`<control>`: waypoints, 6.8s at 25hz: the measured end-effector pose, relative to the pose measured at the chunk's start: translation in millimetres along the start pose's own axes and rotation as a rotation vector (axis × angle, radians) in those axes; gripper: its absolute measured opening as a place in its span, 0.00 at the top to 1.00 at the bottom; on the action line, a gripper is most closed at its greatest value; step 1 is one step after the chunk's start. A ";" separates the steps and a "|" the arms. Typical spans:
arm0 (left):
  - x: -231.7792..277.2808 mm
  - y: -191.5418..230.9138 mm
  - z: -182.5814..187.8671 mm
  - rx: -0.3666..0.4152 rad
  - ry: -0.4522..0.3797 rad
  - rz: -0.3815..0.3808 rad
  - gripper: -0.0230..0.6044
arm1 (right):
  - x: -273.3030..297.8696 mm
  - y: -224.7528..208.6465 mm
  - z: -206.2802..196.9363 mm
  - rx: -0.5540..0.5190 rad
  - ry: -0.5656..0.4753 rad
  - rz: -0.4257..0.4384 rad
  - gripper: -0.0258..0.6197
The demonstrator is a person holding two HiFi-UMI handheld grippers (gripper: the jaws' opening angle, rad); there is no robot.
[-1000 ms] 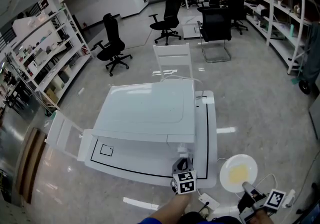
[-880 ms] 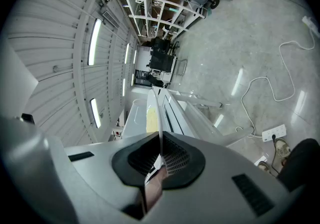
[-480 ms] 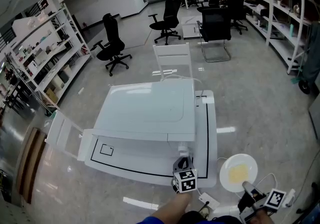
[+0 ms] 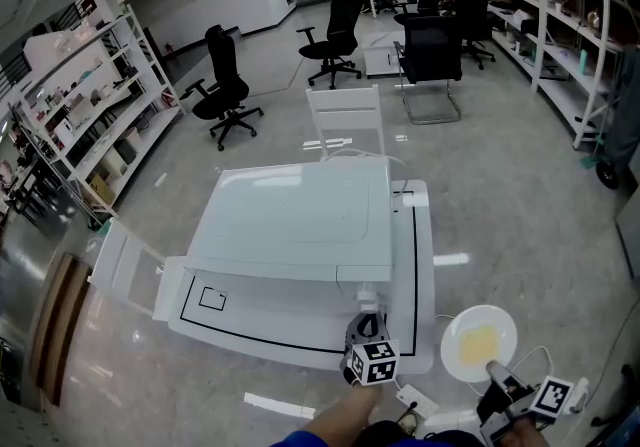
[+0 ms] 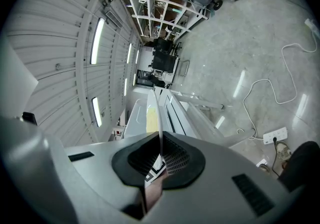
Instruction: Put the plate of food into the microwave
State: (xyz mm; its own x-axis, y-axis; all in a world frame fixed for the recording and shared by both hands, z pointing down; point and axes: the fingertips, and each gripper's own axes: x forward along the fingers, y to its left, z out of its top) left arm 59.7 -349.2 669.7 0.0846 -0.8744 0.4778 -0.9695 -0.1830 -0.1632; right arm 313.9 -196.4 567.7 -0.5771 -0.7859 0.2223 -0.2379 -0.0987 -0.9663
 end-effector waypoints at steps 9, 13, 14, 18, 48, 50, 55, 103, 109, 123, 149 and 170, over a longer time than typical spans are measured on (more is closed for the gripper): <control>1.7 -5.7 4.0 0.136 0.031 0.060 0.96 | 1.7 10.5 -1.7 -0.007 0.013 0.022 0.95; 2.4 -5.1 2.3 0.193 0.048 0.076 0.96 | 1.4 11.3 -2.3 -0.008 0.015 0.023 0.95; 2.5 -4.8 1.6 0.210 0.053 0.082 0.96 | 1.0 11.0 -1.9 -0.007 0.012 0.022 0.95; 4.3 -3.9 -0.9 0.307 0.077 0.113 0.96 | 1.3 10.3 0.7 -0.017 0.008 0.028 0.95; 8.1 -1.8 -2.3 0.209 0.079 0.084 0.96 | 4.3 19.2 0.7 -0.041 0.021 0.062 0.95; 7.5 -2.0 -4.1 0.252 0.074 0.094 0.96 | 3.2 18.0 1.2 -0.037 0.016 0.058 0.95; 5.7 -3.3 -3.6 0.381 0.095 0.134 0.96 | 3.5 18.6 0.6 -0.043 0.021 0.061 0.95; -32.2 -7.4 -10.9 0.833 -0.011 0.053 0.99 | 1.0 31.9 -5.8 -0.064 0.030 0.092 0.95; -59.0 -0.4 0.4 0.669 -0.053 0.020 0.99 | 10.1 31.4 -18.9 -0.064 0.061 0.104 0.95; -106.5 43.1 42.2 0.464 -0.177 0.011 0.99 | 38.4 30.1 -59.7 -0.032 0.132 0.115 0.95; -151.3 81.0 153.9 0.662 -0.446 -0.065 0.70 | 45.9 36.7 -92.7 -0.011 0.096 0.140 0.95; -120.5 70.7 165.8 0.578 -0.288 -0.029 0.66 | 33.0 33.3 -83.1 -0.012 0.058 0.137 0.95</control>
State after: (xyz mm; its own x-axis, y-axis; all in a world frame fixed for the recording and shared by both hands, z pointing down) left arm 19.1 -331.3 457.5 0.2453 -0.9363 0.2515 -0.6923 -0.3508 -0.6306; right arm 222.0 -174.9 553.6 -0.6488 -0.7549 0.0956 -0.1625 0.0147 -0.9866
